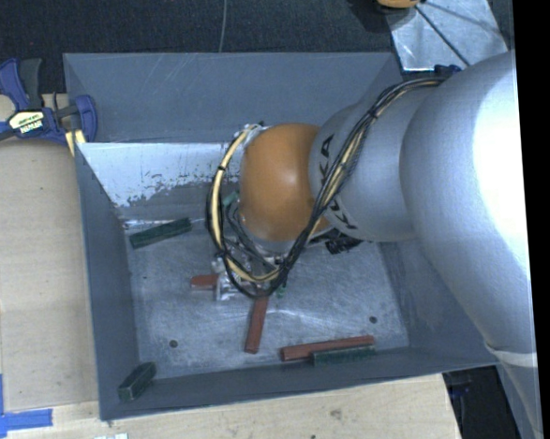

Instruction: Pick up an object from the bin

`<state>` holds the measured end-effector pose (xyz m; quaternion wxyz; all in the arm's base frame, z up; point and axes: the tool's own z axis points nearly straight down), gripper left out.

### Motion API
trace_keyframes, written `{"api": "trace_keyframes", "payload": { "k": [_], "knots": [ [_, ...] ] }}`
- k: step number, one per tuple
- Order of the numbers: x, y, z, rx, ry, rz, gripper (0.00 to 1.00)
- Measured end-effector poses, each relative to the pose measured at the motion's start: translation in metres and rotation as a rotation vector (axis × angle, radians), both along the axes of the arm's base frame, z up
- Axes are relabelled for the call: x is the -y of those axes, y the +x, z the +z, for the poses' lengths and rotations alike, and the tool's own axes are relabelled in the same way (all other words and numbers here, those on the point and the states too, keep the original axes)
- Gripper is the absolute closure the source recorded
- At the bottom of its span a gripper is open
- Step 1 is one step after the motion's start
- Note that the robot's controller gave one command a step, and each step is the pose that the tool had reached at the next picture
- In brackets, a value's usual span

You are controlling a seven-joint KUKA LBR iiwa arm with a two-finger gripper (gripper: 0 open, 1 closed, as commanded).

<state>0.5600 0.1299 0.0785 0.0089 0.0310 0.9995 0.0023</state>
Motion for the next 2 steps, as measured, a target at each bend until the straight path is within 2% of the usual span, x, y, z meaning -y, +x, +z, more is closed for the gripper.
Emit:
{"api": "trace_keyframes", "payload": {
  "k": [1,2],
  "knots": [
    [0.000,0.000,0.000,0.000,0.000,-0.001,1.00],
    [0.004,0.043,0.169,-0.007,-0.002,-0.002,1.00]
  ]
}}
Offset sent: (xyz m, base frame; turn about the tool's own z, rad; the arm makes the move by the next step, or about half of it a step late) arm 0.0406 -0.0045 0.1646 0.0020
